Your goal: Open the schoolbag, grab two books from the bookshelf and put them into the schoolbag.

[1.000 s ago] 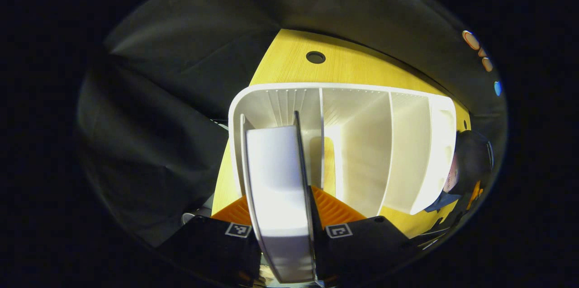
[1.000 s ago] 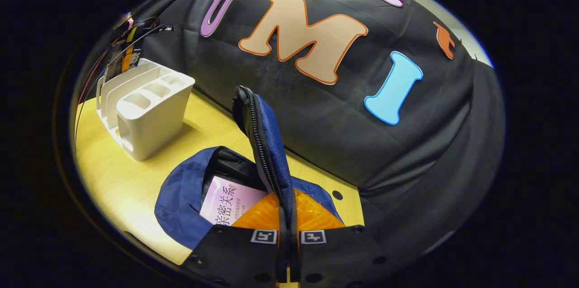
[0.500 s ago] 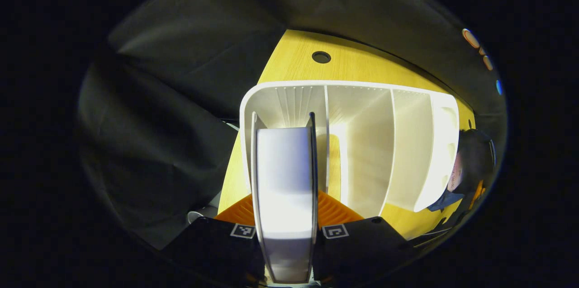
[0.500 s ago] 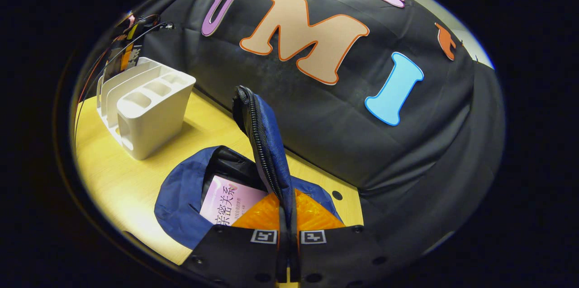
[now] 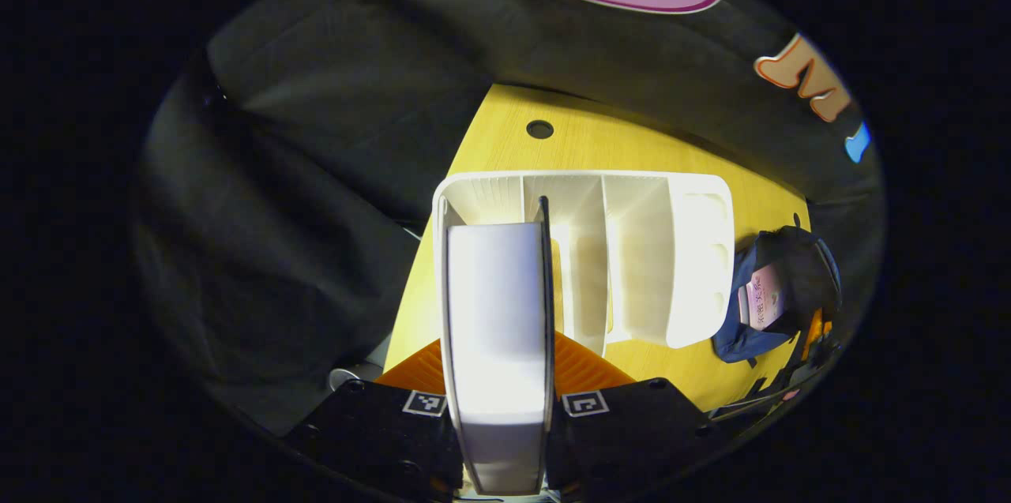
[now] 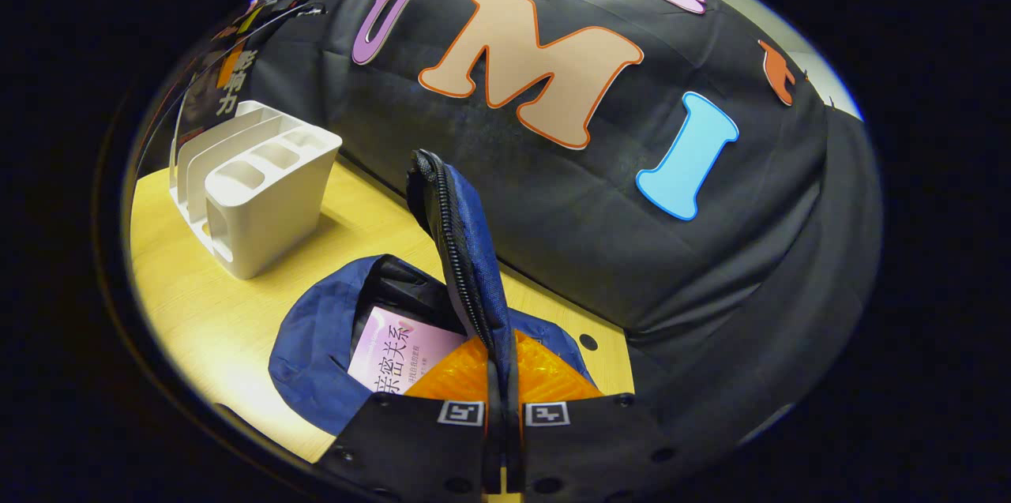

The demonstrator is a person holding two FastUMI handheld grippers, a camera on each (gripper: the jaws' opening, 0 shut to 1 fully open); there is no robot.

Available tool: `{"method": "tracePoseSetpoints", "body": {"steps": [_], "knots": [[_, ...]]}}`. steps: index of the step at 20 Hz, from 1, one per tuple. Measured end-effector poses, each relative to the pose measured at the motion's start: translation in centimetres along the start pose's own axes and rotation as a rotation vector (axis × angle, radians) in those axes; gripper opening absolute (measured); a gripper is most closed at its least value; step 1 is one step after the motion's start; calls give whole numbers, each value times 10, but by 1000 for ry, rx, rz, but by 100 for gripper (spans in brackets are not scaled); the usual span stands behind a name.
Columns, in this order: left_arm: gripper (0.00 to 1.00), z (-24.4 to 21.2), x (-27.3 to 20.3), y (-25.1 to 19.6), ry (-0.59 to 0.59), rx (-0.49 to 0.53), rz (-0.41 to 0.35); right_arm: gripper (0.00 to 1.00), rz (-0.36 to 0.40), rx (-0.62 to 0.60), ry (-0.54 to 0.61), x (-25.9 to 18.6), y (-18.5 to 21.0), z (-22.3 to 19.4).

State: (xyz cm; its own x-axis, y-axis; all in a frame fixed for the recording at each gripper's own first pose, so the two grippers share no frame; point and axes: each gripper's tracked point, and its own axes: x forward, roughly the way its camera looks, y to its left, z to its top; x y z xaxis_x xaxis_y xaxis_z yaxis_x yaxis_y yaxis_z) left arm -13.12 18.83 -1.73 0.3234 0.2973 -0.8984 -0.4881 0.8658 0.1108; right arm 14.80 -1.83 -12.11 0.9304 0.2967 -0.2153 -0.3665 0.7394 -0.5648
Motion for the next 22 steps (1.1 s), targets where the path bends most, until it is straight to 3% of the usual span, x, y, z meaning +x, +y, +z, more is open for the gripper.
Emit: {"method": "tracePoseSetpoints", "body": {"steps": [4, 8, 12, 16, 22], "knots": [[38, 11, -46, -7, -51, 20, 5, 5, 8, -2, -4, 0, -1, 0], [38, 21, -85, -35, -107, 3, -74, 5, 12, 2, -9, 0, -3, 0], [37, 22, -100, -94, -132, -10, -222, 5, 9, 10, -8, -2, -6, 0], [37, 15, -106, -162, -95, -68, -420, 5, 9, 5, -11, -3, -8, 0], [37, 3, -87, -254, -80, -44, -608, 5, 0, 8, -7, -4, -8, 0]]}}
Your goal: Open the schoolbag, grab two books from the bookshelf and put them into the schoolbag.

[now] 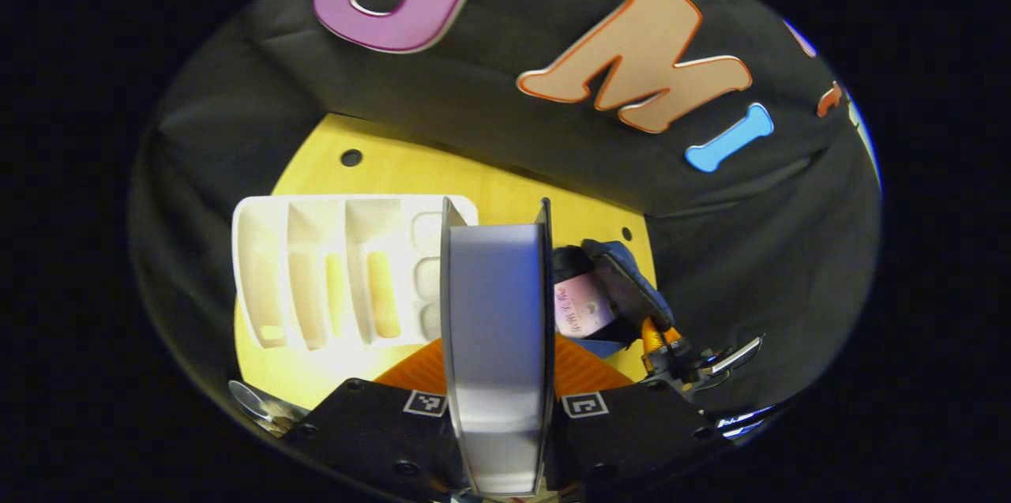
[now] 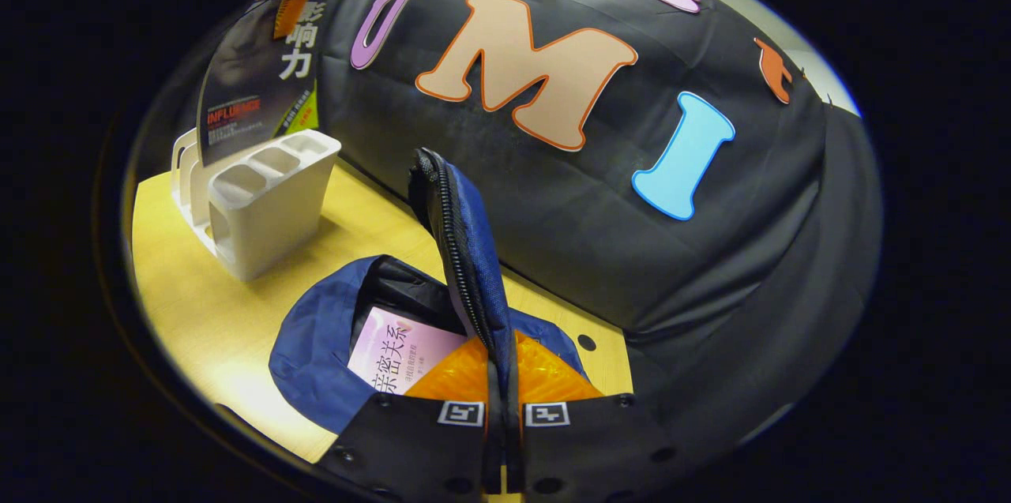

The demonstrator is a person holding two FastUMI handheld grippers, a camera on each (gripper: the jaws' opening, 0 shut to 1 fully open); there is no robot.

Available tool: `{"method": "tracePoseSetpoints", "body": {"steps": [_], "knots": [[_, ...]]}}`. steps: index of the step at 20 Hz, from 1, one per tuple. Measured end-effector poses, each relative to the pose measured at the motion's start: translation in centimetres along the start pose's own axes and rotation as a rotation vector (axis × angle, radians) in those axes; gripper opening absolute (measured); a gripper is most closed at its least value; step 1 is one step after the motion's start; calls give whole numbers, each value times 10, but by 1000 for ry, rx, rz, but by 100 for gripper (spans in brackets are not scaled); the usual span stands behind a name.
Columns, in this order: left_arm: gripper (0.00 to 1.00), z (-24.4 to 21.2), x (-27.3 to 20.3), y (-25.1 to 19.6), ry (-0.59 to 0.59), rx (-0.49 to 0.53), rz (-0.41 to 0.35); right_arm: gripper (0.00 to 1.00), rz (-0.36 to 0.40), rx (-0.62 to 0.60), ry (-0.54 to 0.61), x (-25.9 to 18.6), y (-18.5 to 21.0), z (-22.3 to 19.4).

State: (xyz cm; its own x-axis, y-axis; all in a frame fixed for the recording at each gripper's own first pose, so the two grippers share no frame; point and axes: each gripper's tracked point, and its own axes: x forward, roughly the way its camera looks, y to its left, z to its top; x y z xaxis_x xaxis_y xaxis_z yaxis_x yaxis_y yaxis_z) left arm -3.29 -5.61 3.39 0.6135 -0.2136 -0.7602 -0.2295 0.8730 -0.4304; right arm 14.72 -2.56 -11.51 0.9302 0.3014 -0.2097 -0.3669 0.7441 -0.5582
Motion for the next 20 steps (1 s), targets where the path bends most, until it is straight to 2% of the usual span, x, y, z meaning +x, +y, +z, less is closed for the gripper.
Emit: {"method": "tracePoseSetpoints", "body": {"steps": [7, 11, 15, 20], "knots": [[37, -32, 104, -57, 35, -35, -175, 6, -24, 40, 8, 1, -2, 1], [37, -62, 156, -69, 58, -73, -226, 5, -38, 69, 12, 3, -3, 2], [37, -85, 199, -91, 72, -154, -286, 7, -31, 85, 14, 4, 1, 0], [38, -89, 245, -114, -1, -224, -327, 5, -27, 129, 30, 8, 7, -5]]}}
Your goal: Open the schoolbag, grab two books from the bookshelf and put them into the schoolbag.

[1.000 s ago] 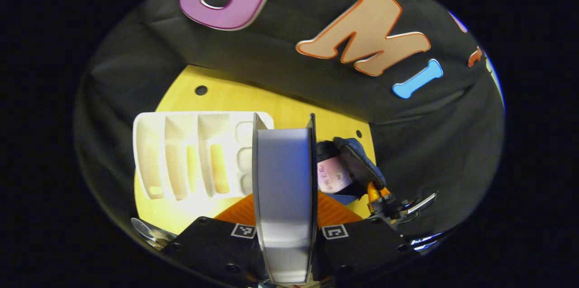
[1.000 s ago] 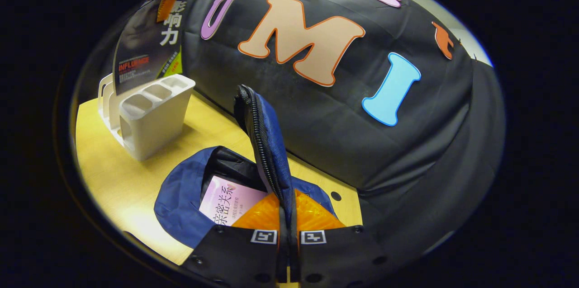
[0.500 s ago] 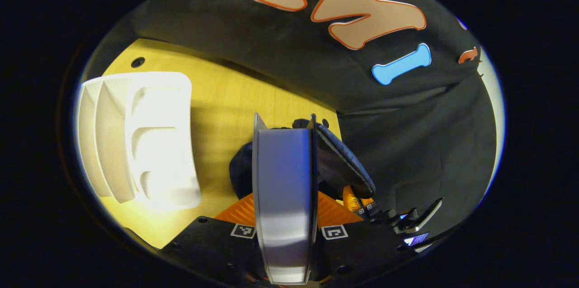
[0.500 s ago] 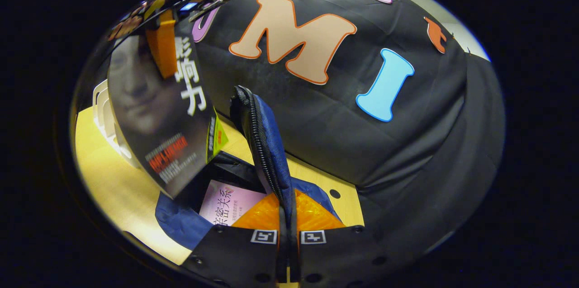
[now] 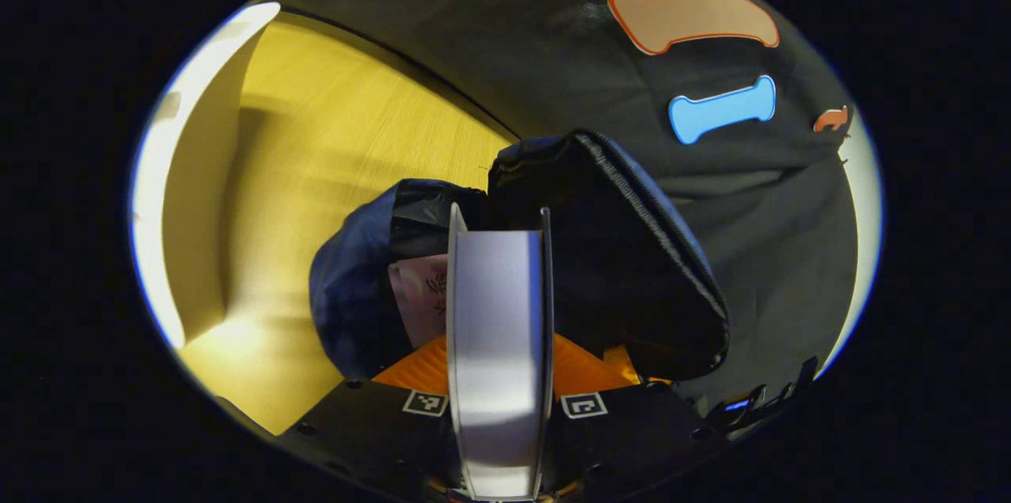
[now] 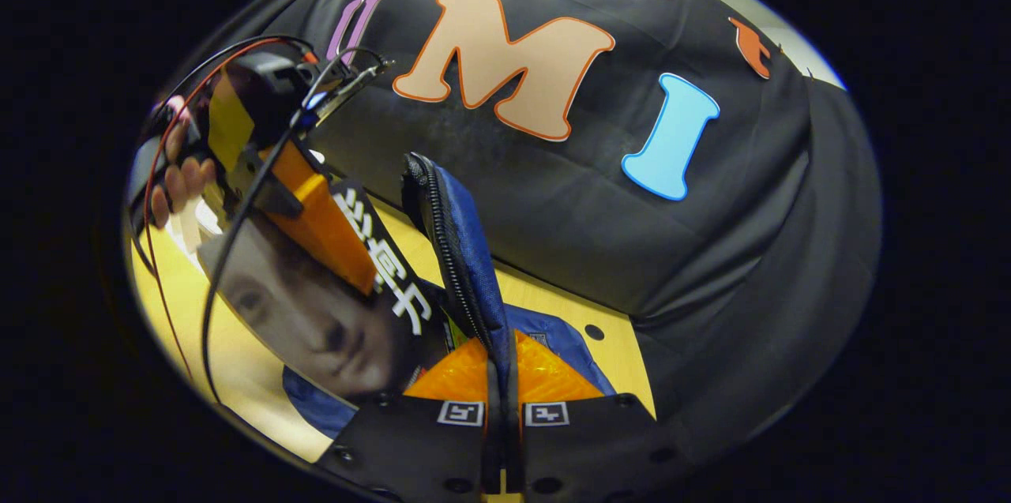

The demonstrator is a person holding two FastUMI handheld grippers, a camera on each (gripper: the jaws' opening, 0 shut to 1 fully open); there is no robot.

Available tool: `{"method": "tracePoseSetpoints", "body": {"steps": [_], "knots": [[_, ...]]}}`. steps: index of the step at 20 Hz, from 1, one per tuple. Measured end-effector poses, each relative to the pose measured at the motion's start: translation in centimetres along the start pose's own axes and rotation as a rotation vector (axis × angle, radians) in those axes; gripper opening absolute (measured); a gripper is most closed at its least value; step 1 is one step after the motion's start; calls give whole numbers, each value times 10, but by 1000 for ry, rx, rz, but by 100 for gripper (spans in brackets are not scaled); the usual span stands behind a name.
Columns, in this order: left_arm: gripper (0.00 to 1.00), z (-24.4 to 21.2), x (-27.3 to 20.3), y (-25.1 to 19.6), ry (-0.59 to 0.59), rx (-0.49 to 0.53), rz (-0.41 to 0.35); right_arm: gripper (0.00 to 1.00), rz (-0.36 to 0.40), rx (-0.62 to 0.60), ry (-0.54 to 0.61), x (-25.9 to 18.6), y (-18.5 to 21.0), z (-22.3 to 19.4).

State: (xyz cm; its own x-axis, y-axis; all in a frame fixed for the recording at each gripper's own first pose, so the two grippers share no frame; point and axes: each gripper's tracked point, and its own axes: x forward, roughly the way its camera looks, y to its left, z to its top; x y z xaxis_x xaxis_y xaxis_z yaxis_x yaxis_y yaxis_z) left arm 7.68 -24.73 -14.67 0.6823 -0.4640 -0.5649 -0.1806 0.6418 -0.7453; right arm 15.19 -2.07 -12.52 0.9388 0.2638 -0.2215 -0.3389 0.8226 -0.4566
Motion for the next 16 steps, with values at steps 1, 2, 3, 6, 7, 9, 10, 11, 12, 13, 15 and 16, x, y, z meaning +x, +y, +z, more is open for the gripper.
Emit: {"method": "tracePoseSetpoints", "body": {"steps": [1, 2, 3, 6, 7, 9, 10, 11, 12, 13, 15, 16], "knots": [[39, 6, 4, 2, -25, -16, -4, 6, -4, 8, 4, -1, 0, -1], [38, 12, 6, 3, -42, -22, -8, 5, -9, 12, 6, 0, -2, -1], [39, 17, 8, 6, -54, -28, -9, 6, -14, 17, 7, 0, -4, -2], [37, 19, 2, 17, -59, -49, -22, 7, -22, 42, 14, -1, -9, -4], [37, 20, 1, 19, -64, -56, -21, 6, -23, 47, 16, 0, -9, -4], [37, 28, -2, 24, -92, -73, -13, 5, -20, 48, 15, 0, -9, -3], [37, 33, -3, 26, -109, -84, -8, 5, -18, 42, 14, 0, -9, -2], [37, 36, -4, 30, -121, -97, -5, 5, -16, 34, 13, 0, -9, -2], [37, 42, -5, 32, -138, -113, -1, 5, -13, 31, 13, 0, -8, -1], [39, 46, -4, 32, -154, -127, 1, 5, -12, 27, 11, -1, -8, -1], [37, 51, 1, 34, -184, -156, 1, 5, -12, 20, 9, -1, -7, 0], [39, 51, 5, 35, -195, -168, -3, 5, -12, 22, 11, -1, -6, 0]]}}
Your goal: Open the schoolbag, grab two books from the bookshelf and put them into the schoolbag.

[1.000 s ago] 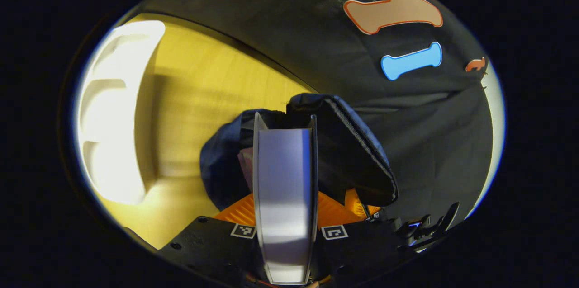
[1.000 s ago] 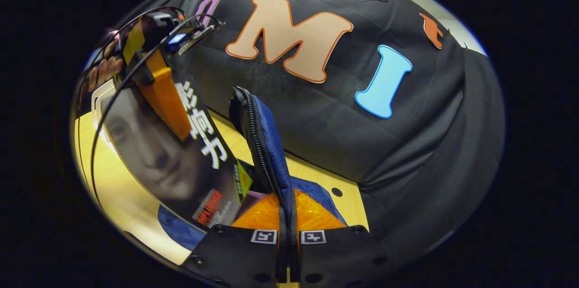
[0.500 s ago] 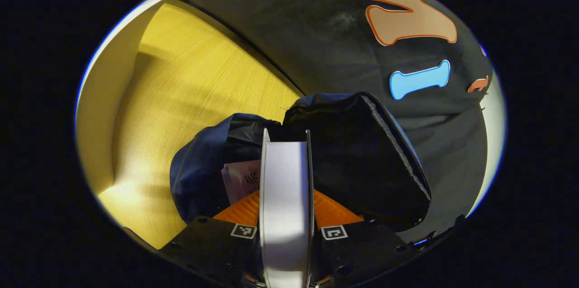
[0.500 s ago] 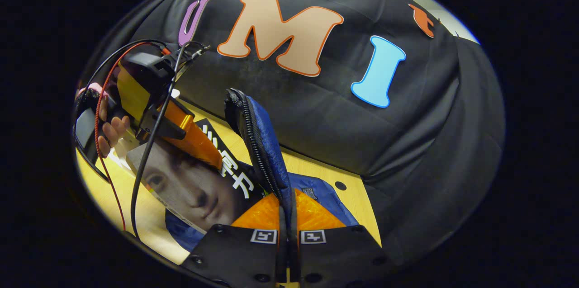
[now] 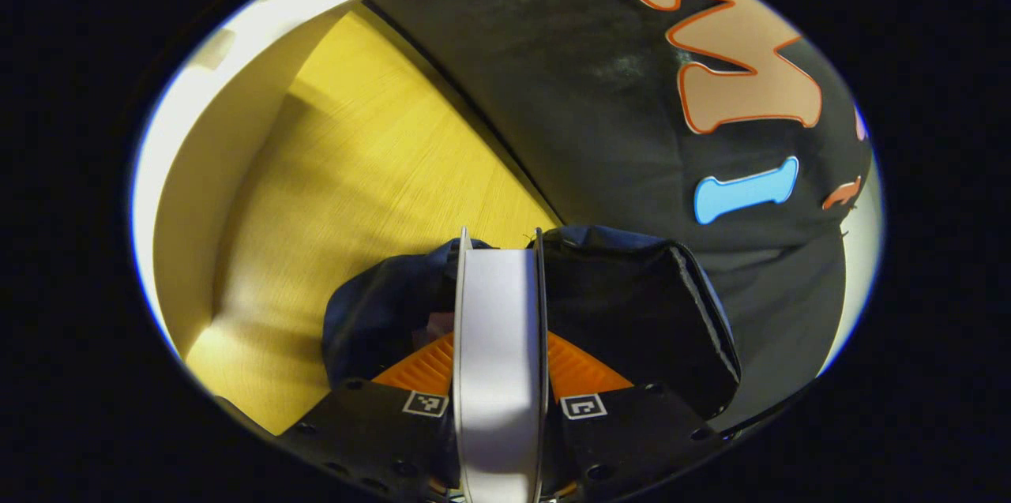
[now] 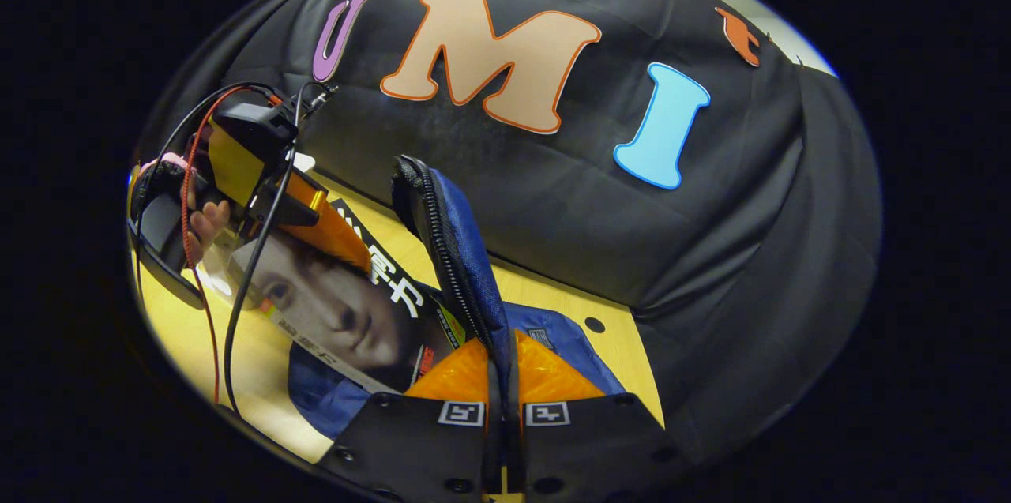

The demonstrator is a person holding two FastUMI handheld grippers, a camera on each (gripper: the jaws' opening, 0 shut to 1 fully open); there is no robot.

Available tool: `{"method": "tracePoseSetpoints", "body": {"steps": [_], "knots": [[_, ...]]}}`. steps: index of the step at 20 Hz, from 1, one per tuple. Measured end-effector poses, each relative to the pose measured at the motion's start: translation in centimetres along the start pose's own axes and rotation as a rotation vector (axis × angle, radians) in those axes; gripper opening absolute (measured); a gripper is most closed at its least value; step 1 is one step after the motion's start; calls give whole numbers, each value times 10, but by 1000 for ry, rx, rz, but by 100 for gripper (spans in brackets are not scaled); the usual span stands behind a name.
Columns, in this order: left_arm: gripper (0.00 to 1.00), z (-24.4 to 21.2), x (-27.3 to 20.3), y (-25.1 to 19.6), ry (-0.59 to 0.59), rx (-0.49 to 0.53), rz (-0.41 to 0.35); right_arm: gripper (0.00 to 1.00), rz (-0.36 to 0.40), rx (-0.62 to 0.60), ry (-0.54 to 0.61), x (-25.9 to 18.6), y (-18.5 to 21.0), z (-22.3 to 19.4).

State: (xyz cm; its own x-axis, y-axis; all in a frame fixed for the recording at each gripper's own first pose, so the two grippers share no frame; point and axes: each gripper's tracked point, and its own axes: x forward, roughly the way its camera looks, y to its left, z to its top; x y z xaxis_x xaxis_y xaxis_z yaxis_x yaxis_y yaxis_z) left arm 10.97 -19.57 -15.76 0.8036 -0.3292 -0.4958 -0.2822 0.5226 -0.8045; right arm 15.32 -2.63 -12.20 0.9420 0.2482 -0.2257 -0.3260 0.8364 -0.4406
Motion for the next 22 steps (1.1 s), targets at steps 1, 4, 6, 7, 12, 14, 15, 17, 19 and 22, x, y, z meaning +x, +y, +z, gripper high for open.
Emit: {"method": "tracePoseSetpoints", "body": {"steps": [1, 4, 6, 7, 12, 14, 15, 17, 19, 22], "knots": [[37, -1, 5, -1, -8, -8, -7, 5, 0, 3, 0, 0, 0, 0], [37, -12, 15, -5, -11, -25, -24, 5, -5, 7, 0, 0, 2, 0], [37, -17, 27, -7, -21, -45, -36, 6, -6, 19, -8, 1, 4, 3], [37, -21, 31, -8, -25, -59, -43, 5, -6, 23, -9, 1, 6, 4], [37, -42, 53, -8, -18, -103, -94, 5, 11, 40, -2, 4, 18, 5], [37, -47, 59, -6, -7, -100, -105, 4, 15, 53, 0, 6, 20, 5], [38, -48, 61, -4, -2, -100, -99, 5, 14, 58, 2, 7, 20, 4], [41, -53, 69, 6, 24, -81, -50, 5, 9, 64, 2, 8, 18, 5], [59, -65, 66, 22, 82, -55, 18, 5, -1, 63, 2, 8, 14, 3], [85, -65, 45, 14, 110, -25, 15, 5, -11, 76, 1, 8, 9, 4]]}}
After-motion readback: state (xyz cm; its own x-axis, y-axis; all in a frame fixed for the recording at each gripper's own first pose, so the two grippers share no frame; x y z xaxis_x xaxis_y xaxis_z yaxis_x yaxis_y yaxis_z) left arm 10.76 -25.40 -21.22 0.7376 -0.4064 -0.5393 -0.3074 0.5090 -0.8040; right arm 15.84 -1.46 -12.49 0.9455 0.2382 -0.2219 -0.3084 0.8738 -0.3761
